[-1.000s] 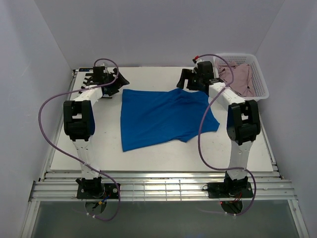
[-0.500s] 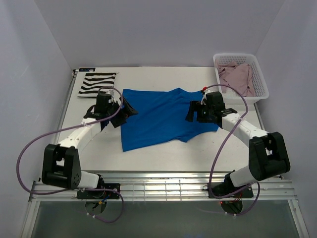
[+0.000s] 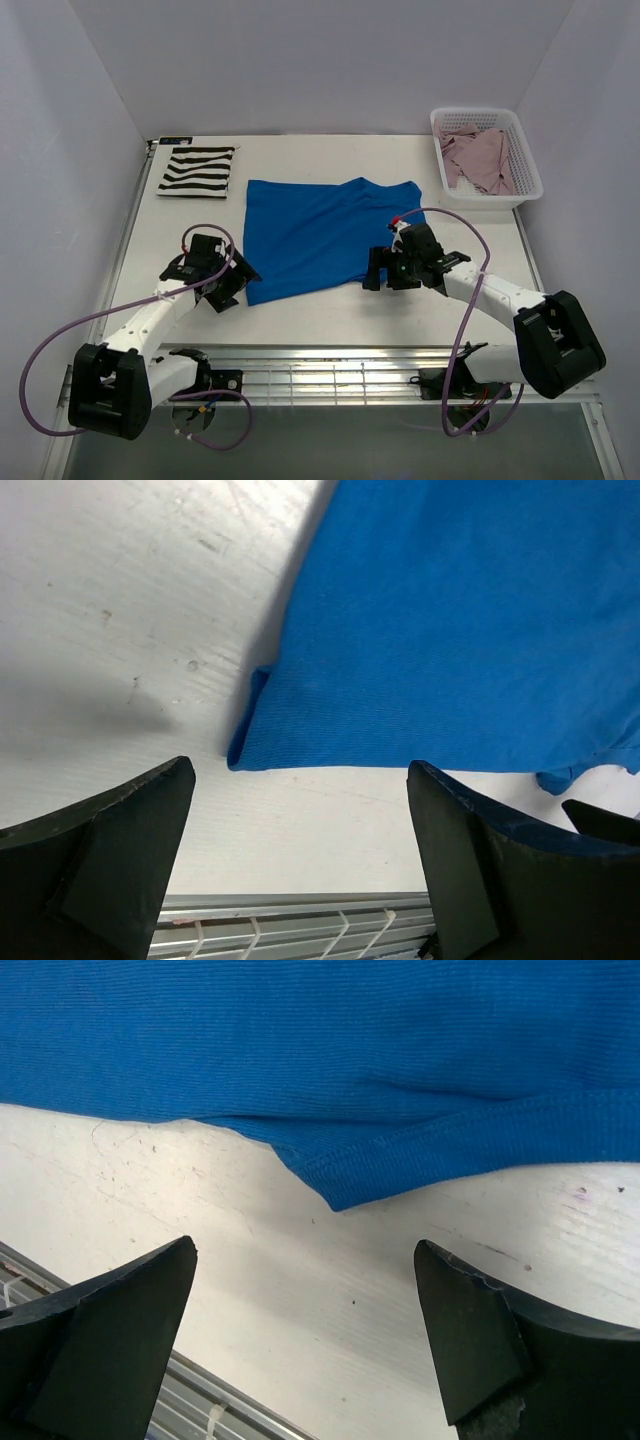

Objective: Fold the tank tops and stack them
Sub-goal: Flatten the tank top out, then fold the tank top

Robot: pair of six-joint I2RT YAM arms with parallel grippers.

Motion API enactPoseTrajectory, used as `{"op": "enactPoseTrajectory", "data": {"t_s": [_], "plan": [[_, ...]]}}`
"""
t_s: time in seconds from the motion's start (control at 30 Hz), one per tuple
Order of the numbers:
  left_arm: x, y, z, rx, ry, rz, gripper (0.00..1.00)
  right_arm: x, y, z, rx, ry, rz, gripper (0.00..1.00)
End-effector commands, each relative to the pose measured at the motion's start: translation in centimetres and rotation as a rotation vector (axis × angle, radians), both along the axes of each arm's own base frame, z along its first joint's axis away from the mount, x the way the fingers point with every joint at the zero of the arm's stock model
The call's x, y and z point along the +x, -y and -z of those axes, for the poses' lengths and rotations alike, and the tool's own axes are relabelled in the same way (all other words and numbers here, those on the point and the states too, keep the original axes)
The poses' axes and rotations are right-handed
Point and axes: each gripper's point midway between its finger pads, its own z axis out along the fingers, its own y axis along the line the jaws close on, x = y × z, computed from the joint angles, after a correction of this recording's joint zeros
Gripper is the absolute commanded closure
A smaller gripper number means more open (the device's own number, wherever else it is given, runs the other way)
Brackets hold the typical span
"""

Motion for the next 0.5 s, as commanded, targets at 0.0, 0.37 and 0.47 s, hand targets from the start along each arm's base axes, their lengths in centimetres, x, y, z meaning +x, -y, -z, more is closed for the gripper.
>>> {"op": "enactPoseTrajectory", "data": {"t_s": [0.0, 0.37, 0.47], "plan": [[-0.7, -0.3, 1.1, 0.014, -0.044, -0.026, 0.04, 0.3, -1.4, 0.0, 0.054, 0.000, 0.002, 0.05], [-1.8, 0.2, 3.9, -0.012, -0.114, -0.027, 0.39, 0.6, -1.4, 2.0, 0.003, -0.045, 0.048, 0.23], [-1.6, 0.3, 4.0, -0.013, -0.109, -0.020, 0.52, 0.9, -1.2, 2.4, -0.018, -0.053, 0.063, 0.33]]}}
